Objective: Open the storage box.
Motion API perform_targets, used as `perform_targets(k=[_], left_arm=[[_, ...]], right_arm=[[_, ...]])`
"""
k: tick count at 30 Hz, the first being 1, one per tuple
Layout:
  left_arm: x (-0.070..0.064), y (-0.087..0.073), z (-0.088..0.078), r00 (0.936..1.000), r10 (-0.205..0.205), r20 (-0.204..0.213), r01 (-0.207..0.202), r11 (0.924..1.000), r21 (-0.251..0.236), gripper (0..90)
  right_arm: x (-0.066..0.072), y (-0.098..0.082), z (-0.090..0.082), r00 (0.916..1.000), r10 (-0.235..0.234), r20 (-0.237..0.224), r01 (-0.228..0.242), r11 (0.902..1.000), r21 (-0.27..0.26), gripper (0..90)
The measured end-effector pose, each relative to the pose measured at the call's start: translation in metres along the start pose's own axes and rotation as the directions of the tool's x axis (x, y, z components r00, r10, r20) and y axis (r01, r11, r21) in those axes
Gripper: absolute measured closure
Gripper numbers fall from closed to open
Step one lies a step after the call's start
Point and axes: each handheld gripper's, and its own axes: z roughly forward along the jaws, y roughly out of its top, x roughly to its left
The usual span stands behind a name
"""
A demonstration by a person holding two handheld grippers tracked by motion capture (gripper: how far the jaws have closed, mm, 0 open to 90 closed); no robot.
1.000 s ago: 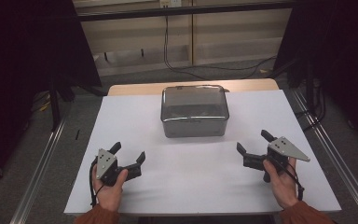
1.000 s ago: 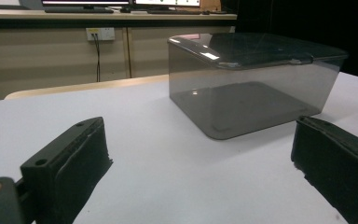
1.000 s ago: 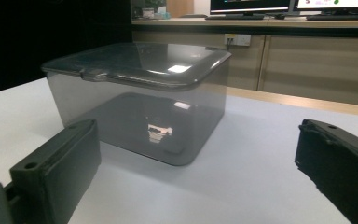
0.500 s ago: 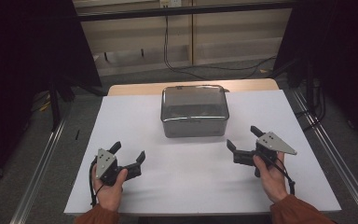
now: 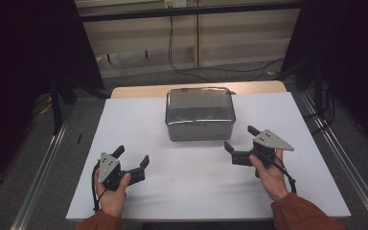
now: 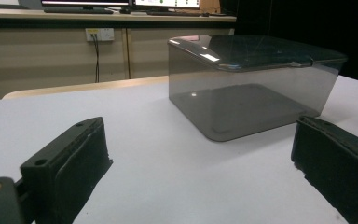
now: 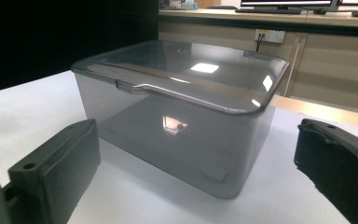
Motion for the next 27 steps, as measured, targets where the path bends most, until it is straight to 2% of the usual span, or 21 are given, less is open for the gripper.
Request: perform_targets(k=[1, 2, 5, 7, 8, 9, 10, 11, 16, 17, 18, 19, 21, 23, 24, 25, 27], left_arm=[[0.0, 0.0, 0.0, 1.0, 0.0, 0.0, 0.0, 1.0, 0.001, 3.6], [0.0, 0.0, 0.0, 1.0, 0.001, 0.0, -0.001, 1.0, 0.002, 3.6], [0.0, 0.0, 0.001, 1.0, 0.006, 0.005, -0.006, 1.0, 0.007, 3.6], [0.001, 0.0, 0.001, 1.0, -0.001, 0.003, 0.001, 1.0, 0.003, 3.6], [0.001, 0.0, 0.001, 1.0, -0.001, 0.003, 0.001, 1.0, 0.003, 3.6], [0.002, 0.0, 0.001, 0.9999, 0.01, 0.001, -0.01, 0.9999, 0.012, 3.6], [0.002, 0.0, 0.001, 0.9999, 0.01, 0.001, -0.01, 0.9999, 0.012, 3.6], [0.002, 0.0, 0.001, 1.0, 0.008, 0.0, -0.008, 0.9999, 0.01, 3.6], [0.002, 0.0, 0.001, 0.9999, 0.011, 0.002, -0.011, 0.9999, 0.013, 3.6], [0.002, 0.0, 0.001, 0.9999, 0.013, 0.003, -0.013, 0.9998, 0.014, 3.6], [0.002, 0.0, 0.001, 0.9999, 0.012, 0.004, -0.012, 0.9998, 0.014, 3.6], [0.002, 0.0, 0.001, 0.9999, 0.011, 0.005, -0.011, 0.9998, 0.015, 3.6], [0.002, 0.0, 0.001, 0.9999, 0.01, 0.005, -0.01, 0.9998, 0.015, 3.6], [0.002, 0.0, 0.001, 0.9999, 0.01, 0.006, -0.01, 0.9998, 0.015, 3.6], [0.002, 0.0, 0.001, 0.9999, 0.011, 0.007, -0.011, 0.9998, 0.016, 3.6], [0.002, 0.0, 0.001, 0.9999, 0.011, 0.007, -0.011, 0.9998, 0.016, 3.6], [0.002, 0.0, 0.002, 0.9999, 0.011, 0.006, -0.012, 0.9998, 0.015, 3.6]], right_arm=[[0.003, 0.002, 0.002, 0.9998, -0.02, -0.008, 0.02, 0.9998, -0.003, 0.0], [0.003, 0.003, 0.004, 0.9996, -0.019, -0.02, 0.019, 0.9998, -0.004, 0.0], [0.005, 0.004, 0.007, 0.9994, -0.028, -0.019, 0.028, 0.9996, 0.002, 0.0], [0.008, 0.006, 0.013, 0.9977, -0.064, -0.019, 0.064, 0.9979, 0.004, 0.0], [0.008, 0.006, 0.013, 0.9977, -0.064, -0.019, 0.064, 0.9979, 0.004, 0.0], [0.01, 0.007, 0.016, 0.9947, -0.098, -0.032, 0.098, 0.9952, -0.005, 1.4], [0.01, 0.007, 0.016, 0.9947, -0.098, -0.032, 0.098, 0.9952, -0.005, 1.4], [0.012, 0.008, 0.017, 0.9903, -0.135, -0.032, 0.134, 0.9905, -0.031, 2.5], [0.016, 0.015, 0.023, 0.9857, -0.163, -0.041, 0.162, 0.9862, -0.035, 0.0], [0.018, 0.017, 0.027, 0.9753, -0.218, -0.037, 0.216, 0.9754, -0.042, 0.8], [0.02, 0.018, 0.029, 0.967, -0.254, -0.022, 0.253, 0.9667, -0.041, 2.3], [0.021, 0.018, 0.031, 0.9632, -0.268, -0.018, 0.267, 0.9629, -0.037, 1.9], [0.022, 0.017, 0.034, 0.9636, -0.267, -0.019, 0.266, 0.9634, -0.036, 1.9], [0.024, 0.019, 0.04, 0.9516, -0.307, -0.013, 0.306, 0.9513, -0.034, 2.7], [0.026, 0.02, 0.041, 0.9478, -0.319, -0.014, 0.318, 0.9474, -0.039, 3.3], [0.026, 0.02, 0.041, 0.9478, -0.319, -0.014, 0.318, 0.9474, -0.039, 3.3], [0.03, 0.023, 0.045, 0.9317, -0.363, -0.009, 0.363, 0.9313, -0.035, 3.9]])
